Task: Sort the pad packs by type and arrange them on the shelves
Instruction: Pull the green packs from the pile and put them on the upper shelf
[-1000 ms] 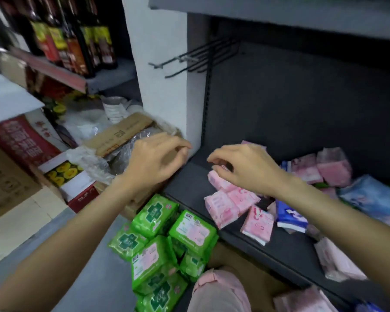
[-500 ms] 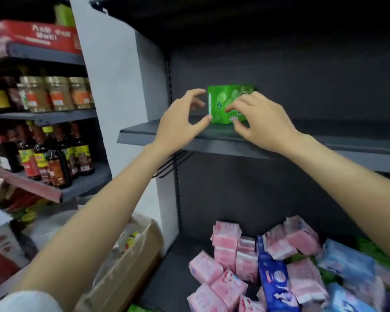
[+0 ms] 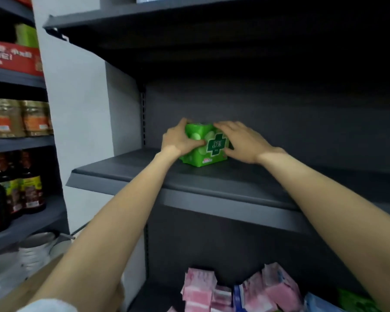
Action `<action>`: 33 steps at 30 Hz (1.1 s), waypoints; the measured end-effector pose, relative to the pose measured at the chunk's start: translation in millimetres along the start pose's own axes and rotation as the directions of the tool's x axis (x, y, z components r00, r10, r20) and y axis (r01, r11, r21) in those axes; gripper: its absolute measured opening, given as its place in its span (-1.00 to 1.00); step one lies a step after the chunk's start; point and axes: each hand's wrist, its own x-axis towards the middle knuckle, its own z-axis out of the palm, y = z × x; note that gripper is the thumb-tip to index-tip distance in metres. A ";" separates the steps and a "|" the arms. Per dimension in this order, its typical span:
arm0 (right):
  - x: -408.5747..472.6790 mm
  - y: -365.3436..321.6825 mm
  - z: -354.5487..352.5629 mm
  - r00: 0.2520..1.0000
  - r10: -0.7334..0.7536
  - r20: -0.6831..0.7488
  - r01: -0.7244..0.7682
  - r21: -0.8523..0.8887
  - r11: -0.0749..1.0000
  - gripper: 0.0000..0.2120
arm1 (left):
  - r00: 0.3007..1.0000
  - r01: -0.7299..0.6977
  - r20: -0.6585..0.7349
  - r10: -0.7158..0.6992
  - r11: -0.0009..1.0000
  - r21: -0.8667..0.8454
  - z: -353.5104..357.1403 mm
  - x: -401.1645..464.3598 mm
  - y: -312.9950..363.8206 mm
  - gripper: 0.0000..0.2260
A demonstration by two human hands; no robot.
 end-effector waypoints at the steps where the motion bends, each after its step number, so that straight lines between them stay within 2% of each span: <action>1: -4.2 3.5 -2.1 1.000 -0.002 -0.009 0.002 -0.002 1.000 -0.29 | 0.997 -0.061 -0.053 0.059 0.998 -0.032 -4.4 -7.9 0.5 -0.40; 3: -16.5 9.4 -10.0 0.999 -0.010 -0.045 0.010 0.004 1.000 -0.28 | 0.965 -0.236 -0.143 0.221 0.967 -0.094 -19.0 -28.2 0.6 -0.41; 5: -37.5 9.4 -25.3 0.994 -0.034 -0.099 0.040 0.057 0.998 -0.25 | 0.904 -0.411 -0.189 0.384 0.902 -0.133 -35.8 -55.3 2.9 -0.42; 8: -72.2 -5.9 -51.1 0.969 -0.103 -0.223 0.121 0.071 0.990 -0.21 | 0.835 -0.547 -0.230 0.500 0.802 -0.242 -59.7 -96.2 8.5 -0.42; 11: -105.4 -32.0 -75.8 0.921 -0.131 -0.366 0.139 -0.005 0.990 -0.23 | 0.808 -0.586 -0.268 0.524 0.763 -0.274 -83.7 -141.4 22.0 -0.44; 13: -130.0 -46.0 -88.0 0.886 -0.134 -0.445 0.146 -0.006 0.989 -0.23 | 0.813 -0.581 -0.241 0.530 0.768 -0.270 -99.3 -175.6 29.8 -0.45; 18: -206.0 -92.6 -76.6 0.831 -0.182 -0.526 0.253 0.066 0.965 -0.21 | 0.871 -0.487 -0.071 0.486 0.833 -0.263 -137.4 -275.3 22.2 -0.43; 21: -248.0 -124.0 -45.3 0.817 -0.187 -0.545 0.288 0.104 0.952 -0.22 | 0.879 -0.439 0.093 0.468 0.869 -0.230 -145.2 -319.3 7.8 -0.44; 24: -277.9 -149.9 -1.6 0.854 -0.127 -0.505 0.271 0.223 0.936 -0.24 | 0.878 -0.378 0.236 0.416 0.906 -0.191 -137.3 -347.5 -13.2 -0.44; 26: -289.3 -164.2 35.6 0.908 -0.069 -0.413 0.231 0.358 0.905 -0.25 | 0.870 -0.309 0.351 0.348 0.937 -0.164 -124.1 -355.1 -33.0 -0.43; 29: -310.2 -188.2 95.1 0.989 -0.002 -0.151 0.093 0.598 0.796 -0.26 | 0.814 -0.212 0.526 0.246 0.969 -0.124 -93.0 -365.3 -70.9 -0.41; 31: -330.3 -201.7 136.9 0.999 0.017 0.035 -0.037 0.703 0.710 -0.26 | 0.775 -0.144 0.608 0.173 0.985 -0.097 -65.0 -380.7 -97.7 -0.38; 33: -353.3 -213.0 175.3 0.989 0.016 0.144 -0.123 0.778 0.616 -0.25 | 0.743 -0.078 0.659 0.116 0.993 -0.087 -37.3 -404.9 -123.7 -0.35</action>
